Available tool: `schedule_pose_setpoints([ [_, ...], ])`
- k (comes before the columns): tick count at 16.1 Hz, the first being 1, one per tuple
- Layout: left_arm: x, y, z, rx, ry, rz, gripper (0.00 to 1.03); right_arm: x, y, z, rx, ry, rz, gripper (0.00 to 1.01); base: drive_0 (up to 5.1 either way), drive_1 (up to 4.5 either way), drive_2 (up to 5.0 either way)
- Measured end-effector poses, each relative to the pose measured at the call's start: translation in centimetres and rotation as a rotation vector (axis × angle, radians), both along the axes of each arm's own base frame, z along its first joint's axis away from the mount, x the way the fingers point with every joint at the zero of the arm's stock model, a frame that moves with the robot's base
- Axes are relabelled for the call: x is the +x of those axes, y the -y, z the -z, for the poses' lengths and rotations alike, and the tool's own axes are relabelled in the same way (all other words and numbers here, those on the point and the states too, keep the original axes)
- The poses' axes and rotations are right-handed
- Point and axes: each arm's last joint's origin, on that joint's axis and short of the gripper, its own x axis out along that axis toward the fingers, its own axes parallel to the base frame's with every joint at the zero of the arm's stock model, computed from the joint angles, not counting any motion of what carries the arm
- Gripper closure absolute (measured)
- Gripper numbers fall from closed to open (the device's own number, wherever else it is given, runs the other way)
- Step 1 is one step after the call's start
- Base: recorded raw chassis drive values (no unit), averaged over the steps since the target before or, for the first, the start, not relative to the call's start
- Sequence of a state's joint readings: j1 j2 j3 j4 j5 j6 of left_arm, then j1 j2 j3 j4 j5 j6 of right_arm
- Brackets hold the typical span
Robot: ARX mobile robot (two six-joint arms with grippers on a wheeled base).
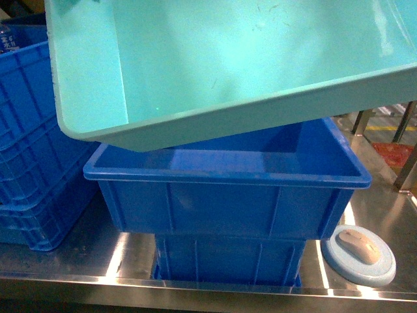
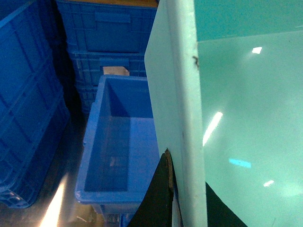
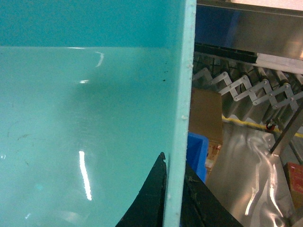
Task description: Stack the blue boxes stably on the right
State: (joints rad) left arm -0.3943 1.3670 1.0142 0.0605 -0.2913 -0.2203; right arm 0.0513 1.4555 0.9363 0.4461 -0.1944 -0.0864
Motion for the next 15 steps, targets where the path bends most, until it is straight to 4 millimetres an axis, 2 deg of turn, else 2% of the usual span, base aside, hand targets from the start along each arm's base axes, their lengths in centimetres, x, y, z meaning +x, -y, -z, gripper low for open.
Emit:
schedule_pose_setpoints([
  [15, 0.04, 0.00, 0.01, -0.001, 0.002, 0.001, 1.01, 0.05, -0.03, 0.06, 0.000, 0.000, 0.000, 0.94, -1.6, -1.62, -1.6],
])
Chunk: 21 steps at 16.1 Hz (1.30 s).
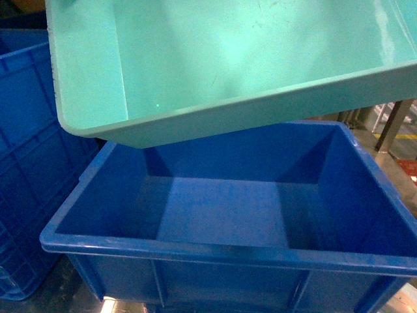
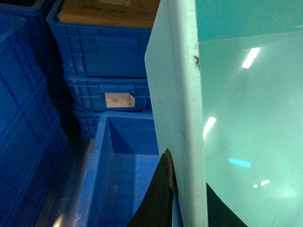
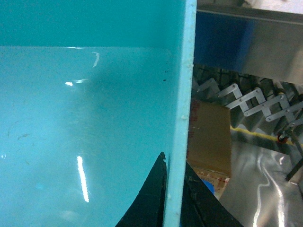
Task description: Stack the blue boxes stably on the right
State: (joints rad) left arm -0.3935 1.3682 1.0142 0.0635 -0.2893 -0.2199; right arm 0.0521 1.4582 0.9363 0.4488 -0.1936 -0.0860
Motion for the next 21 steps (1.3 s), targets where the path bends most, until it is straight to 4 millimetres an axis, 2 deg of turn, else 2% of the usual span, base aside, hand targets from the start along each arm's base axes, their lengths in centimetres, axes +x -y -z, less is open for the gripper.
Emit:
schedule_pose_setpoints([
  [3, 0.0, -0.1, 0.1, 0.001, -0.004, 0.000, 1.01, 0.1, -0.2, 0.1, 0.000, -0.001, -0.007, 0.94, -1.6, -1.62, -1.6],
  [16, 0.1, 0.0, 0.1, 0.002, -0.001, -0.003, 1.01, 0.0, -0.1, 0.0, 0.000, 0.002, -0.001, 0.94, 0.0, 0.00, 0.0],
  [17, 0.4, -0.2, 0.6, 0.006, -0.030, -0.001, 1.01, 0.0, -0.1, 0.3, -0.003, -0.027, 0.003, 0.94, 0.0, 0.00, 0.0],
  [18, 1.6, 0.0, 1.9, 0.014, -0.089, 0.015, 1.01, 0.2, -0.1, 2.3, -0.013, -0.077, 0.016, 0.94, 0.0, 0.00, 0.0],
  [21, 3.4, 0.9, 5.5, 0.078, -0.269, 0.070, 1.01, 0.6, 0.2, 6.7, -0.029, -0.276, 0.041, 0.94, 0.0, 0.00, 0.0],
])
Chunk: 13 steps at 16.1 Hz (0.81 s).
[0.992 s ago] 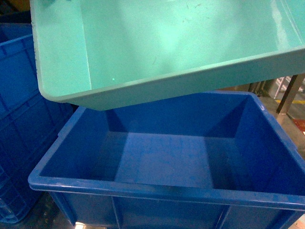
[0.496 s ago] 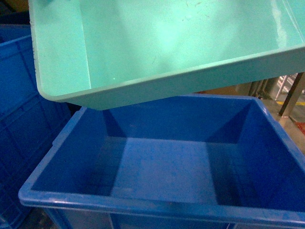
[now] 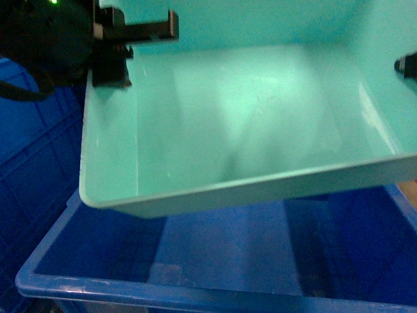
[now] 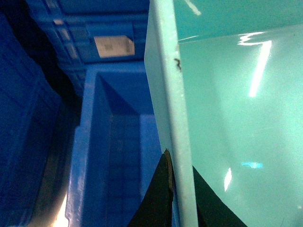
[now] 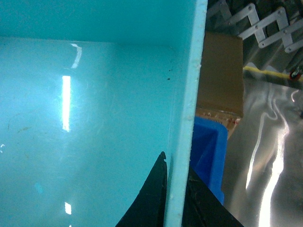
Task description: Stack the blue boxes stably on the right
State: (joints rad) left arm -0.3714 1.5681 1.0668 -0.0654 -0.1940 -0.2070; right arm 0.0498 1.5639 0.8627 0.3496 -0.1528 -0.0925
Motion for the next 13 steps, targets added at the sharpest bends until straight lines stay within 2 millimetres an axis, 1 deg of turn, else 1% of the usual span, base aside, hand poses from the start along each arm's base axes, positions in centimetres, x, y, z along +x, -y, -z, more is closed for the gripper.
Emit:
schedule_pose_setpoints([
  [1, 0.5, 0.3, 0.7, 0.011, -0.035, 0.016, 1.01, 0.1, 0.4, 0.9, -0.001, -0.033, 0.012, 0.94, 0.0, 0.00, 0.0],
  [2, 1.4, 0.7, 0.9, 0.026, -0.066, 0.030, 1.01, 0.3, 0.8, 1.7, 0.002, -0.071, 0.024, 0.94, 0.0, 0.00, 0.0],
  [5, 2.4, 1.4, 1.1, 0.050, -0.081, 0.047, 1.01, 0.8, 1.3, 2.5, 0.006, -0.104, 0.036, 0.94, 0.0, 0.00, 0.0],
  [6, 3.1, 1.8, 1.3, 0.071, -0.095, 0.056, 1.01, 1.1, 1.6, 2.9, 0.012, -0.124, 0.034, 0.94, 0.0, 0.00, 0.0],
  [7, 4.1, 2.6, 2.1, 0.095, -0.139, 0.068, 1.01, 1.6, 2.4, 3.6, 0.013, -0.157, 0.040, 0.94, 0.0, 0.00, 0.0],
  [9, 5.3, 3.4, 3.4, 0.122, -0.202, 0.072, 1.01, 2.1, 3.0, 4.5, 0.004, -0.207, 0.041, 0.94, 0.0, 0.00, 0.0],
  [11, 5.8, 3.7, 4.9, 0.142, -0.255, 0.066, 1.01, 2.4, 3.3, 5.3, -0.008, -0.252, 0.014, 0.94, 0.0, 0.00, 0.0],
  [12, 6.0, 3.4, 5.1, 0.147, -0.261, 0.061, 1.01, 2.6, 3.0, 5.4, -0.019, -0.263, 0.002, 0.94, 0.0, 0.00, 0.0],
  [13, 6.3, 2.6, 5.1, 0.145, -0.264, 0.046, 1.01, 2.9, 1.9, 5.2, -0.033, -0.261, -0.017, 0.94, 0.0, 0.00, 0.0],
])
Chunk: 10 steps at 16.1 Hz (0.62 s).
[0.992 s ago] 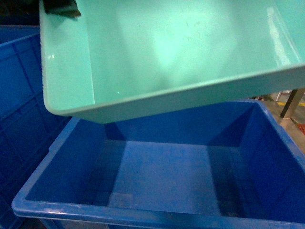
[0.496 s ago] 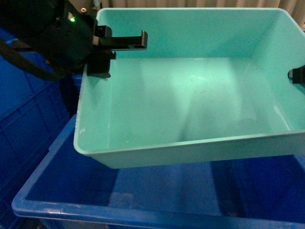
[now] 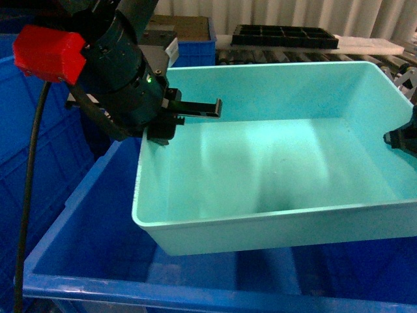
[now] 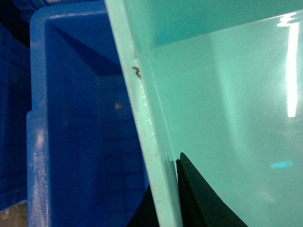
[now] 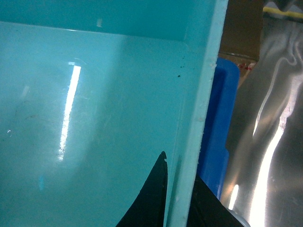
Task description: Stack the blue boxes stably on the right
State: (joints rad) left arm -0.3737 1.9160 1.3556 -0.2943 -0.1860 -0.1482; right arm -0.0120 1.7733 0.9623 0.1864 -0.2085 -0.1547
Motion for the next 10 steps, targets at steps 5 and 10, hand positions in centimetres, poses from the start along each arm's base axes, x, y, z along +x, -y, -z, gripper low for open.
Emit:
schedule_pose_setpoints([
  [5, 1.9, -3.2, 2.5, 0.001, -0.040, -0.042, 1.01, 2.7, -4.3, 2.0, -0.051, -0.032, -0.025, 0.94, 0.0, 0.00, 0.0],
  [10, 3.2, -2.6, 3.5, 0.016, -0.056, -0.045, 1.01, 4.6, -4.3, 2.8, -0.061, -0.053, -0.015, 0.94, 0.0, 0.00, 0.0],
])
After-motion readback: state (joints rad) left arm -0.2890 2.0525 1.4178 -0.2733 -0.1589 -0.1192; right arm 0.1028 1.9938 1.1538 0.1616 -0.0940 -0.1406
